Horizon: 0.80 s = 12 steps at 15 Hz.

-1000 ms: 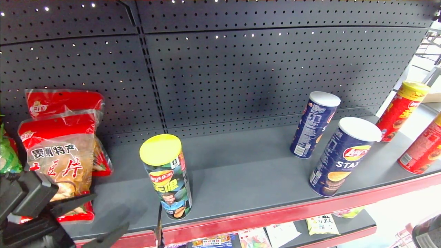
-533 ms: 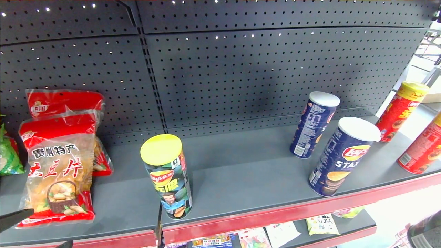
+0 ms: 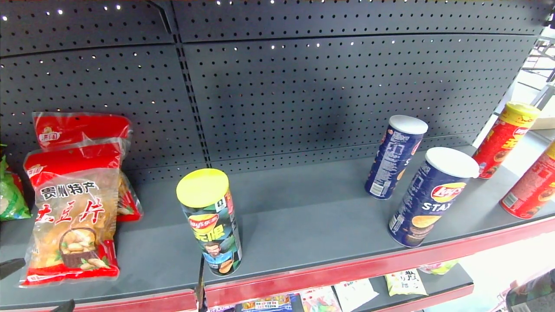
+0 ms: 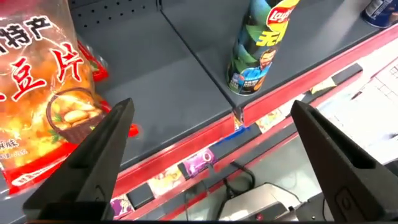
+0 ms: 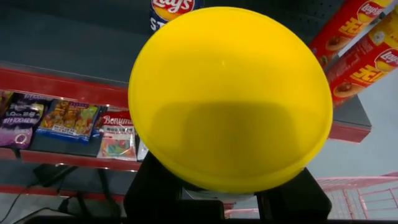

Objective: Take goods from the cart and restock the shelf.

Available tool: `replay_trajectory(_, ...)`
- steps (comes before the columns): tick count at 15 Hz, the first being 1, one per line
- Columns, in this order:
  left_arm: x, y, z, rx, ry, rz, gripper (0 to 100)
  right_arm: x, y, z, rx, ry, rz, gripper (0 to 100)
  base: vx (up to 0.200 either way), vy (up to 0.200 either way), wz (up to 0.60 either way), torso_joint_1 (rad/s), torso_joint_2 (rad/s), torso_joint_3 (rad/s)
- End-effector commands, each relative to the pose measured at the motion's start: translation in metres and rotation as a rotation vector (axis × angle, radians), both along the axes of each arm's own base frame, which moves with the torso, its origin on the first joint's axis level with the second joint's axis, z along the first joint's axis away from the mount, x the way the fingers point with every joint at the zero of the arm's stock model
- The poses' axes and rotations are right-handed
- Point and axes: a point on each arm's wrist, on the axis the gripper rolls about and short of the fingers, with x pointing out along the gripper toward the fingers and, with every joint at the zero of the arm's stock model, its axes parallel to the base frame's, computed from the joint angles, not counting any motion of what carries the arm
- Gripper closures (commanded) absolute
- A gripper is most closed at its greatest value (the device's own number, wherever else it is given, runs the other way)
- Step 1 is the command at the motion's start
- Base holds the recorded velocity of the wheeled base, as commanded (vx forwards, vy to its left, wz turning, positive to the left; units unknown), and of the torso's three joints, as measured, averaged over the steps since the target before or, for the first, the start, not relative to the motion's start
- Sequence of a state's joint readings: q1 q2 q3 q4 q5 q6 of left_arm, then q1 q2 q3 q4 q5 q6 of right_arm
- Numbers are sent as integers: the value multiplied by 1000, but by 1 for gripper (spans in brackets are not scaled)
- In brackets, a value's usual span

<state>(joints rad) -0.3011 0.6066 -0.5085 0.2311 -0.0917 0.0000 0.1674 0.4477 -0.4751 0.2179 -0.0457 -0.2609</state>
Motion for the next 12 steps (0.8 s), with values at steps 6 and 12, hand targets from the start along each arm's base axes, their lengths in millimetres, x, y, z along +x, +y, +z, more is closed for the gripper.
replay_trajectory(6,-8,2,-8,25,-28,-14,0,-1,0,5,-4,-22,18,100,-67,0,0,1,2,2)
replay_trajectory(12,-18,6,-25,78,-55,-33,0,0,1,3,-1,-11,45,100,0,0,500,7,4,-2)
